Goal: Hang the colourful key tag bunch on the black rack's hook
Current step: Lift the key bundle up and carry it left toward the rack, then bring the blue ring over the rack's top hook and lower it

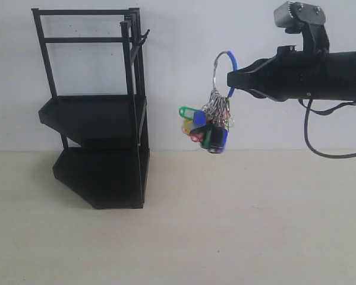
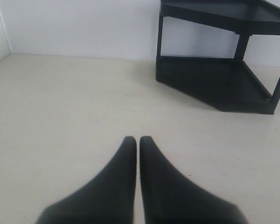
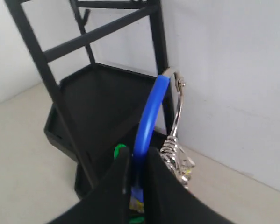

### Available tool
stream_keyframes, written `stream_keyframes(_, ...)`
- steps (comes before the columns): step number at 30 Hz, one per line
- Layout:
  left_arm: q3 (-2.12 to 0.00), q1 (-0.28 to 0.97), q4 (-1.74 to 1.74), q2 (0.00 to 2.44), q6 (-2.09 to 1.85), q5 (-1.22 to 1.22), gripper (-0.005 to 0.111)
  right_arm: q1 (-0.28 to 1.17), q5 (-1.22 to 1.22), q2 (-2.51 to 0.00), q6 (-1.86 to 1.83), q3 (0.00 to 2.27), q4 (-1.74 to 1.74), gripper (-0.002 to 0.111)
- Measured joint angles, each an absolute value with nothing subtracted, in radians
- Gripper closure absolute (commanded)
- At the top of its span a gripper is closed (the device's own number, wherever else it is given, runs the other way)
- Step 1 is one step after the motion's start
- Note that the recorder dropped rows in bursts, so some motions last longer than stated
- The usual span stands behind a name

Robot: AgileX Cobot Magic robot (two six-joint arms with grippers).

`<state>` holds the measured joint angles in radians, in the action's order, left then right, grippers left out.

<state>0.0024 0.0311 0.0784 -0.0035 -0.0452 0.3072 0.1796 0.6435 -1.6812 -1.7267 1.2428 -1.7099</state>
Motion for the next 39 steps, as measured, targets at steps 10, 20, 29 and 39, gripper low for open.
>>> stream_keyframes(10, 0.002, 0.031, 0.078, -0.004, -0.045, 0.307, 0.102, 0.353, 0.364, -1.716, -1.893, 1.294, -1.723, 0.109)
stream_keyframes(20, 0.002, 0.031, 0.078, -0.004, -0.045, 0.307, 0.102, 0.511, 0.083, -1.721, -1.955, 1.408, -1.736, 0.109)
stream_keyframes(29, 0.002, 0.031, 0.078, -0.004, -0.045, 0.307, 0.102, 0.535, 0.000, -1.808, -1.923, 1.526, -1.738, 0.109)
stream_keyframes(39, 0.002, 0.031, 0.078, -0.004, -0.045, 0.307, 0.102, 0.623, -0.111, -1.867, -1.953, 1.634, -1.746, 0.109)
